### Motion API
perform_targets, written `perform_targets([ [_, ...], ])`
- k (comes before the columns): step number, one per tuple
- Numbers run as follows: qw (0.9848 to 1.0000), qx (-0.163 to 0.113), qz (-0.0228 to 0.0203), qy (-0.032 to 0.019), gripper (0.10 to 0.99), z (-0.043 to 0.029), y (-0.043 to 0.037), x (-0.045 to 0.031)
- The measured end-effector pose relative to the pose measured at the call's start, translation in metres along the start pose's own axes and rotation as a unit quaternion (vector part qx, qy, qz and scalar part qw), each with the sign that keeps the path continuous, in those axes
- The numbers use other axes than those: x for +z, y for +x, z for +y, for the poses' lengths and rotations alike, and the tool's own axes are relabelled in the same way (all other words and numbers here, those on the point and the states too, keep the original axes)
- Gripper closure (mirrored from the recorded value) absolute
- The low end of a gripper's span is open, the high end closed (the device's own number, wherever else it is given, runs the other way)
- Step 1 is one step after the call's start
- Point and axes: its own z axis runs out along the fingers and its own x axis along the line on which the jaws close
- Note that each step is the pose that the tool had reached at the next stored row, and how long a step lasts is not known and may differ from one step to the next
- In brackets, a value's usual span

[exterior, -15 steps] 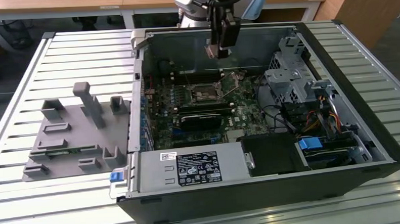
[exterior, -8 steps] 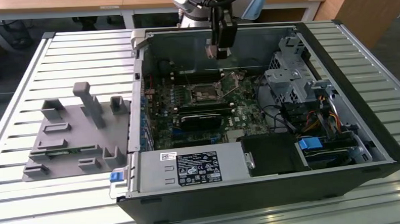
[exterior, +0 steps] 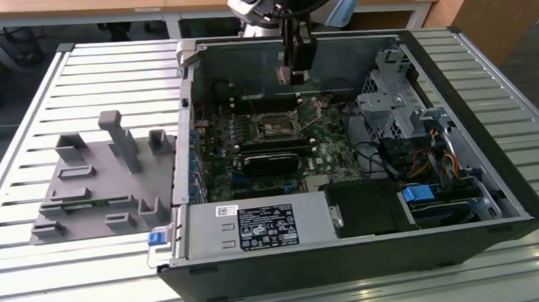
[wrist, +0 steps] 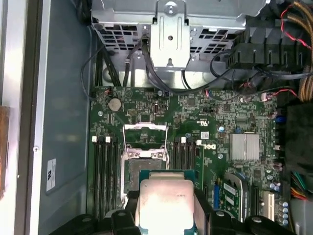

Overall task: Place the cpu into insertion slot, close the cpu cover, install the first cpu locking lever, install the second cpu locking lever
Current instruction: 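Place the cpu into insertion slot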

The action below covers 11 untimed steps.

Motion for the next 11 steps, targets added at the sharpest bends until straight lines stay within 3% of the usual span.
perform_targets([
  [11, 1.0, 0.0, 0.0, 0.0, 0.561, -0.0011, 0.0005, 0.0159],
])
